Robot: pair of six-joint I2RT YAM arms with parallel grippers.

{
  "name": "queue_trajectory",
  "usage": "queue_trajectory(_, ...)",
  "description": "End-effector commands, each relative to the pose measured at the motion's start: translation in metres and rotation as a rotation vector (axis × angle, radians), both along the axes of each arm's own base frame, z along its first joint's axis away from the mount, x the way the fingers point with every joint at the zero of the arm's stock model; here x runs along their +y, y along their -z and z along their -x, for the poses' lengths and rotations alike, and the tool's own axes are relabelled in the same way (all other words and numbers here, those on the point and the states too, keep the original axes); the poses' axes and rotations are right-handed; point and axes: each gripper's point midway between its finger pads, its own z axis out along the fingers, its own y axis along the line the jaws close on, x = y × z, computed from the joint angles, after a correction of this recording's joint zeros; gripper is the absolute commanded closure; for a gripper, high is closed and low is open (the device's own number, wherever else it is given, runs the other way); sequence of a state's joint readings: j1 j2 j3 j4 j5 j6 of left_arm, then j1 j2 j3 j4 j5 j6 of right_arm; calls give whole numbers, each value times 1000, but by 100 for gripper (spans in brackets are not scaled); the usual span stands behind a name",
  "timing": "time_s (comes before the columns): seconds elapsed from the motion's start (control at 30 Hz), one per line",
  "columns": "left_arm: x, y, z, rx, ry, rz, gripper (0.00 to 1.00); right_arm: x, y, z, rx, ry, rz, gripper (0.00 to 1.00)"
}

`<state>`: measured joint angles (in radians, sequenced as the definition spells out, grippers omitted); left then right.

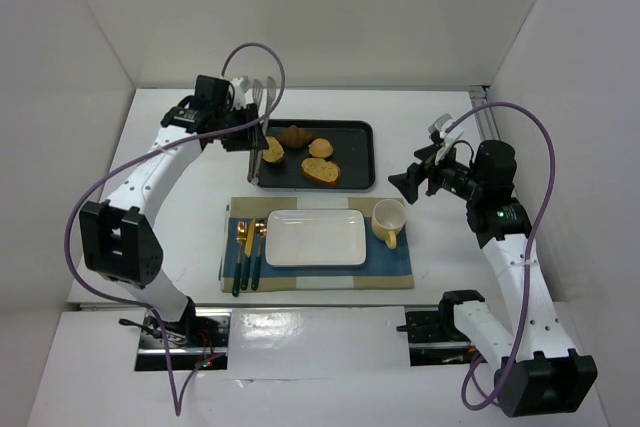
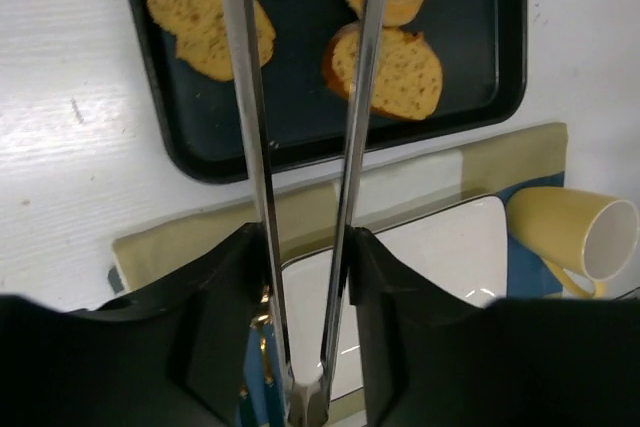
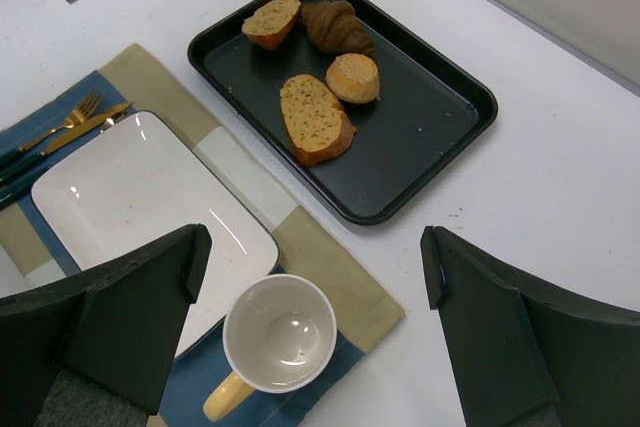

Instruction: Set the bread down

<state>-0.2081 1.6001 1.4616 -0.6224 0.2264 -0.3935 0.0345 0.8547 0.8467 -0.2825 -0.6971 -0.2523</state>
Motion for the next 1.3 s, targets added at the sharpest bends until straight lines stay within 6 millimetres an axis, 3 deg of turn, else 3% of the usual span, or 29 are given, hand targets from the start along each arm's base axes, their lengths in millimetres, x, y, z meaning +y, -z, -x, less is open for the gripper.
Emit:
queue_trajectory(0.0, -15, -8, -8, 12, 56, 21, 45, 2, -10, 2, -28, -18, -2, 0)
queue_trajectory(0.07, -21, -3, -12, 26, 93, 6, 42, 2, -10, 2, -28, -18, -2, 0)
queue_trajectory(0.1, -24, -11, -18, 7, 101, 18, 41, 2, -11, 2, -34, -28, 2, 0)
queue_trajectory(0.23, -30, -12, -31, -6, 137, -4, 38, 4, -9, 4, -25, -37, 0, 0)
queue_trajectory(0.4, -25, -8, -46, -18, 135, -56, 36, 4, -9, 4, -25, -37, 0, 0)
queue_trajectory(0.57, -14, 13, -57, 2, 122, -142, 36, 5, -12, 6, -31, -48, 4, 0)
queue_trajectory(0.7, -8, 18, -63, -28, 142, -216, 36, 5, -12, 6, -31, -48, 4, 0)
queue_trajectory(0.87, -3, 33, -62, -46, 189, -268, 36, 6, -10, 5, -22, -57, 1, 0)
queue_trajectory(1.27, -4, 34, -61, -76, 282, -219, 36, 6, -5, 2, -10, -59, 7, 0)
